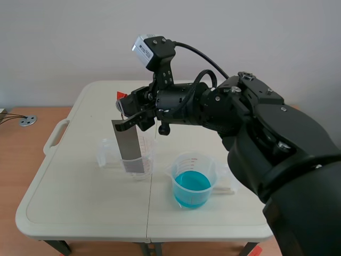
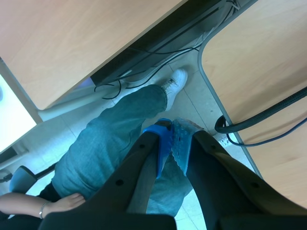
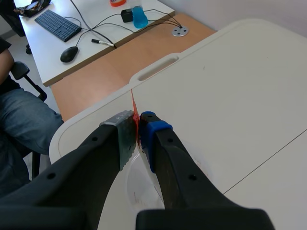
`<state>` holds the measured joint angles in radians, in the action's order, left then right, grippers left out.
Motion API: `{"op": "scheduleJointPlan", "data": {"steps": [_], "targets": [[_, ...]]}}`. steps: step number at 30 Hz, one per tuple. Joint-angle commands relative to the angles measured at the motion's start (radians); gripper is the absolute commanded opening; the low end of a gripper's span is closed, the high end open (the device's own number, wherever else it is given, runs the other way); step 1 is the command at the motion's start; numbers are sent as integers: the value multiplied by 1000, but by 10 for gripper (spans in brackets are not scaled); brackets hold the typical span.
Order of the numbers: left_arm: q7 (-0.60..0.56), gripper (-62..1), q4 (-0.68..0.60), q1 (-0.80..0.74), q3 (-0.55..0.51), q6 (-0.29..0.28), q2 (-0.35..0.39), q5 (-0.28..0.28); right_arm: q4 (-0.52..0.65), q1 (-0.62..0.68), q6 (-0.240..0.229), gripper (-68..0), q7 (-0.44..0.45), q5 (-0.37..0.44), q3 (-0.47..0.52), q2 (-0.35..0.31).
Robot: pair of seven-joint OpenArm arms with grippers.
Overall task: Hold the metal plate by the orange handle, dip it into the blue solution, take it out and point at it, then put the plate back in the beaker on the left.
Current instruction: 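Put the plate into the left beaker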
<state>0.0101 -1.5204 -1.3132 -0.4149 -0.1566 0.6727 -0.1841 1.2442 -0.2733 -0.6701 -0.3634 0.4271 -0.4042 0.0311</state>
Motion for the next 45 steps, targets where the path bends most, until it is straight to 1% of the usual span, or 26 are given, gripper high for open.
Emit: {"op": "scheduleJointPlan", "data": {"steps": [1,18,22,26,28,29,30,31,32,34,35,37,38,42,45], "targets": [[-6,-575,-11,-3,0,4,-8,-6,4,-25,0,-660,16,8,3,11],[-6,-575,-11,-3,0,4,-8,-6,0,-23,0,-653,14,4,4,11],[-6,-575,-11,-3,0,4,-8,-6,0,-24,0,-574,14,3,13,11],[-6,-575,-11,-3,0,3,-8,-6,0,-29,0,-517,12,-14,13,10],[-5,-562,-11,-3,0,-5,-8,-6,0,-29,0,-456,11,-27,13,10],[-4,-532,-11,-3,0,-13,-8,-6,0,-32,0,-413,11,-32,13,10],[1,-490,-11,-3,0,-19,-7,-6,0,-32,0,-371,11,-39,13,10],[9,-426,-11,-3,0,-23,-7,-6,0,-34,0,-332,11,-39,13,10],[10,-334,-11,-3,0,-24,-7,-6,0,-36,0,-301,11,-39,13,10],[14,-76,-11,-3,0,-23,-8,-6,0,-40,3,-279,11,-39,13,10],[14,14,-11,-3,0,-23,-8,-6,0,-43,11,-275,11,-38,14,10],[14,14,-11,-3,0,-23,-8,-6,0,-43,27,-267,14,-38,21,11],[14,14,-11,-3,0,-23,-8,-6,0,-43,28,-241,15,-38,28,11],[13,14,-11,-3,0,-23,-8,-6,0,-43,51,-101,14,-38,54,11],[13,14,-11,-3,0,-22,-7,-6,0,-43,54,-11,14,-38,70,10]]}}
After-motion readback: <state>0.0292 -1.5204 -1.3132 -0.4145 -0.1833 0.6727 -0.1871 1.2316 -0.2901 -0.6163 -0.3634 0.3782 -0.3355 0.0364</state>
